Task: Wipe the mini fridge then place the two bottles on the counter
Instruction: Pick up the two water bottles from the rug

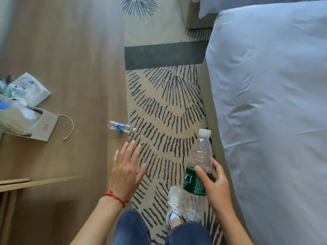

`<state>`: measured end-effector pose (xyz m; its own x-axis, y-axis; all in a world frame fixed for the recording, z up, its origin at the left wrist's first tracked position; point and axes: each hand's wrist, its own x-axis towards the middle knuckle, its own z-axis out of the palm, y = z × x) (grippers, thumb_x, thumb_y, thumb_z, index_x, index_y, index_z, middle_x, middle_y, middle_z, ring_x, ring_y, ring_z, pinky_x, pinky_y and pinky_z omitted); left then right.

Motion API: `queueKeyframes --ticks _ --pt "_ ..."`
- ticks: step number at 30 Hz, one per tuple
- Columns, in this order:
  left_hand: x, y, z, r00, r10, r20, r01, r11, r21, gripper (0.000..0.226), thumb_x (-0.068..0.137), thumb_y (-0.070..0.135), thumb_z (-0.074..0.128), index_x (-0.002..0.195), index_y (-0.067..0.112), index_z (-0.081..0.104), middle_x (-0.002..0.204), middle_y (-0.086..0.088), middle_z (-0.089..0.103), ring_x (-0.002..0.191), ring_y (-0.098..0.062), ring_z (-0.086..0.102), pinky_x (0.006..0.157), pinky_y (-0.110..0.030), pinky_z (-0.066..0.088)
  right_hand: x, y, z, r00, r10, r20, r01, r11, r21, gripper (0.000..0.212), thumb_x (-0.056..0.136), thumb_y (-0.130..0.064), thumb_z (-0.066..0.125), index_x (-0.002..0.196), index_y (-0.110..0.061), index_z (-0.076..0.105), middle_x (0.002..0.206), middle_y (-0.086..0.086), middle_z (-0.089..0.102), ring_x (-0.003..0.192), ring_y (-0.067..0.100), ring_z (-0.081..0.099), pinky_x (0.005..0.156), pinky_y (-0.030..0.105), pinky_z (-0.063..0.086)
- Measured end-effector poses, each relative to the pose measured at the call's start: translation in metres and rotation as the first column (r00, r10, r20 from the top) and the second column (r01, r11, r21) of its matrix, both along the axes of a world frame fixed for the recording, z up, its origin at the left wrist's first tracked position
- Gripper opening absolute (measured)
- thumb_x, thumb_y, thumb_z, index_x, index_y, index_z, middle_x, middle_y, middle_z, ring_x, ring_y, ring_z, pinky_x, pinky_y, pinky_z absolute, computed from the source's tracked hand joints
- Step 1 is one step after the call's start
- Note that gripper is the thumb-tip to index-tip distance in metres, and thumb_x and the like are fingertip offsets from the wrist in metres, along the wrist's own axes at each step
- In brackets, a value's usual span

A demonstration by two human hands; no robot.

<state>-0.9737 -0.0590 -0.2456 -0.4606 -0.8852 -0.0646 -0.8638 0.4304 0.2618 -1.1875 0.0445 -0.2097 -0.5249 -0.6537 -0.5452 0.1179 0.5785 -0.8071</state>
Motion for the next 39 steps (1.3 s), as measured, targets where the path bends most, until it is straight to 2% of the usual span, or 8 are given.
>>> queueKeyframes --ticks 6,9,15,19,25,31,35,39 --pt "-0.003 -0.048 -0.004 0.998 0.06 0.011 -0.059 0.997 -0.042 0.052 0.088 0.038 0.035 0.13 0.008 0.041 0.133 -0.018 0.051 0.128 -0.027 0.033 0.102 -0.051 0.032 -0.017 -0.066 -0.01 0.995 0.099 0.003 -0.099 0.995 -0.002 0.067 0.078 -0.036 0.066 0.137 -0.024 0.036 0.097 -0.021 0.055 0.108 0.015 0.05 0.094 0.039 0.042" --pt "0.009 -0.073 -0.014 0.997 0.074 0.029 -0.073 0.997 -0.013 0.052 0.093 0.042 0.028 0.131 0.009 0.041 0.135 -0.017 0.05 0.128 -0.028 0.035 0.102 -0.05 0.033 -0.011 -0.096 -0.019 0.995 0.103 0.002 -0.103 0.995 0.001 0.067 0.079 -0.036 0.066 0.138 -0.024 0.035 0.101 -0.015 0.059 0.109 0.016 0.051 0.089 0.033 0.039" --pt "0.042 -0.137 -0.036 0.997 0.061 0.047 -0.063 0.997 0.054 0.059 0.096 0.048 0.012 0.132 0.01 0.038 0.135 -0.017 0.049 0.129 -0.027 0.034 0.103 -0.049 0.032 0.021 -0.151 -0.041 0.996 0.093 0.014 -0.093 0.994 0.048 0.065 0.079 -0.035 0.065 0.136 -0.024 0.035 0.1 -0.02 0.056 0.109 0.012 0.048 0.094 0.034 0.037" --pt "0.071 -0.188 -0.054 1.0 -0.009 0.026 0.006 0.995 0.099 0.059 0.096 0.048 0.012 0.132 0.011 0.039 0.135 -0.016 0.05 0.129 -0.025 0.033 0.106 -0.042 0.024 0.055 -0.194 -0.058 1.0 0.024 0.014 -0.025 0.996 0.081 0.066 0.079 -0.034 0.066 0.137 -0.025 0.035 0.102 -0.018 0.056 0.11 0.013 0.046 0.092 0.031 0.034" --pt "0.107 -0.273 -0.09 0.979 -0.192 0.066 0.184 0.977 0.109 0.052 0.087 0.037 0.038 0.129 0.007 0.046 0.133 -0.016 0.051 0.127 -0.026 0.034 0.104 -0.045 0.031 0.099 -0.247 -0.101 0.988 -0.144 0.046 0.138 0.984 0.115 0.075 0.071 -0.045 0.066 0.137 -0.028 0.035 0.108 -0.009 0.058 0.117 0.022 0.049 0.1 0.046 0.041" --pt "0.102 -0.326 -0.15 0.932 -0.331 0.15 0.304 0.937 0.174 0.053 0.085 0.038 0.038 0.126 0.007 0.051 0.13 -0.016 0.054 0.124 -0.029 0.042 0.101 -0.043 0.031 0.114 -0.277 -0.166 0.98 -0.18 0.09 0.163 0.973 0.165 0.069 0.076 -0.039 0.067 0.137 -0.027 0.035 0.131 0.009 0.051 0.117 0.023 0.05 0.094 0.04 0.045" --pt "0.088 -0.35 -0.194 0.911 -0.376 0.168 0.326 0.907 0.265 0.054 0.084 0.039 0.039 0.124 0.005 0.054 0.129 -0.016 0.056 0.121 -0.033 0.051 0.097 -0.048 0.042 0.111 -0.293 -0.212 0.978 -0.175 0.115 0.152 0.97 0.188 0.069 0.077 -0.038 0.068 0.137 -0.025 0.035 0.122 -0.002 0.051 0.11 0.011 0.048 0.087 0.028 0.037" --pt "0.078 -0.372 -0.258 0.89 -0.435 0.137 0.366 0.86 0.356 0.056 0.085 0.04 0.04 0.122 0.001 0.055 0.125 -0.019 0.058 0.116 -0.036 0.054 0.094 -0.052 0.045 0.107 -0.298 -0.266 0.978 -0.176 0.112 0.148 0.963 0.224 0.071 0.076 -0.039 0.068 0.137 -0.025 0.035 0.125 -0.002 0.051 0.113 0.01 0.047 0.094 0.031 0.038"
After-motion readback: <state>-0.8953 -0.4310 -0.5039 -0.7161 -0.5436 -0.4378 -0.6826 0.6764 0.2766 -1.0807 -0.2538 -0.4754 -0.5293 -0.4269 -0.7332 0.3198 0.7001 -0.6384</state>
